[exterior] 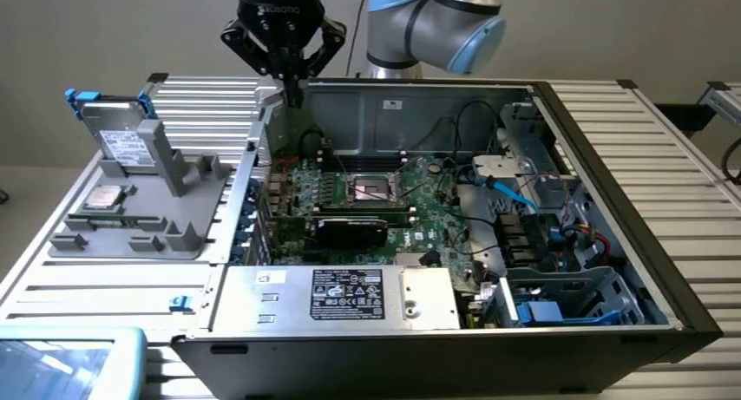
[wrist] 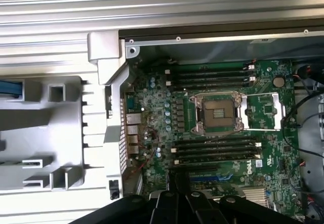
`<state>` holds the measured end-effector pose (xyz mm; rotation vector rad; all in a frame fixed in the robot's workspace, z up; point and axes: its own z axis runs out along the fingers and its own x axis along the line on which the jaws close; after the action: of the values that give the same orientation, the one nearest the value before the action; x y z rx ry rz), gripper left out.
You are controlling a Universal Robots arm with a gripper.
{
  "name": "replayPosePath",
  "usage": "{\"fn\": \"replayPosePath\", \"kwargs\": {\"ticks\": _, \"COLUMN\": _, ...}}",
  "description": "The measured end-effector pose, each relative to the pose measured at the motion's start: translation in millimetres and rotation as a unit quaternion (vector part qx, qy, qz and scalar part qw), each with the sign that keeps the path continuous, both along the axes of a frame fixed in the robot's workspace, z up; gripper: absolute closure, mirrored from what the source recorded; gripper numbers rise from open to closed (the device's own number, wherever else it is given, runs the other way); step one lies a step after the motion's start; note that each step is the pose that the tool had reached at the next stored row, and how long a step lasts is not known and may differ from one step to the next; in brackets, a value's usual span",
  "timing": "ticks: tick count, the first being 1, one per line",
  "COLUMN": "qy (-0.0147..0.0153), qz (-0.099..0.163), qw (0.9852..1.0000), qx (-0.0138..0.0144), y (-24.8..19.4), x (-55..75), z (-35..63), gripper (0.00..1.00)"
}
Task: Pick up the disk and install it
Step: 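Reach for the disk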
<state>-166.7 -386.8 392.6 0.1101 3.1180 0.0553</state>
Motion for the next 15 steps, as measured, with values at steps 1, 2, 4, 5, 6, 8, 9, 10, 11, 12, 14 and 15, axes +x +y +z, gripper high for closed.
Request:
{"fn": "replayPosePath", "kwargs": {"ticks": 1, "qy": 0.0000, "qz": 0.000, "qw": 1.0000, "qx": -0.0006, "y": 0.7, "x": -3.1, "z": 0.0, "gripper": 0.89}}
{"fn": "replayPosePath", "kwargs": {"ticks": 2, "qy": 0.0000, "qz": 0.000, "qw": 1.0000, "qx": -0.0011, "y": 1.5, "x": -6.2, "z": 0.0, "gripper": 0.89}}
{"fn": "replayPosePath", "kwargs": {"ticks": 4, "qy": 0.0000, "qz": 0.000, "qw": 1.0000, "qx": -0.0022, "y": 3.0, "x": -12.6, "z": 0.0, "gripper": 0.89}}
{"fn": "replayPosePath", "kwargs": {"ticks": 5, "qy": 0.0000, "qz": 0.000, "qw": 1.0000, "qx": -0.0027, "y": 3.8, "x": -15.8, "z": 0.0, "gripper": 0.89}}
{"fn": "replayPosePath", "kwargs": {"ticks": 6, "qy": 0.0000, "qz": 0.000, "qw": 1.0000, "qx": -0.0032, "y": 4.6, "x": -18.9, "z": 0.0, "gripper": 0.89}}
{"fn": "replayPosePath", "kwargs": {"ticks": 8, "qy": 0.0000, "qz": 0.000, "qw": 1.0000, "qx": -0.0042, "y": 6.2, "x": -25.5, "z": 0.0, "gripper": 0.89}}
{"fn": "replayPosePath", "kwargs": {"ticks": 9, "qy": 0.0000, "qz": 0.000, "qw": 1.0000, "qx": -0.0046, "y": 6.9, "x": -28.4, "z": 0.0, "gripper": 0.89}}
{"fn": "replayPosePath", "kwargs": {"ticks": 10, "qy": 0.0000, "qz": 0.000, "qw": 1.0000, "qx": -0.0052, "y": 7.8, "x": -31.7, "z": 0.0, "gripper": 0.89}}
{"fn": "replayPosePath", "kwargs": {"ticks": 11, "qy": 0.0000, "qz": 0.000, "qw": 1.0000, "qx": -0.0058, "y": 8.7, "x": -35.0, "z": 0.0, "gripper": 0.89}}
{"fn": "replayPosePath", "kwargs": {"ticks": 12, "qy": 0.0000, "qz": 0.000, "qw": 1.0000, "qx": -0.0062, "y": 9.5, "x": -37.9, "z": 0.0, "gripper": 0.89}}
{"fn": "replayPosePath", "kwargs": {"ticks": 14, "qy": 0.0000, "qz": 0.000, "qw": 1.0000, "qx": -0.0073, "y": 11.3, "x": -44.5, "z": 0.0, "gripper": 0.89}}
{"fn": "replayPosePath", "kwargs": {"ticks": 15, "qy": 0.0000, "qz": 0.000, "qw": 1.0000, "qx": -0.0078, "y": 12.1, "x": -47.5, "z": 0.0, "gripper": 0.89}}
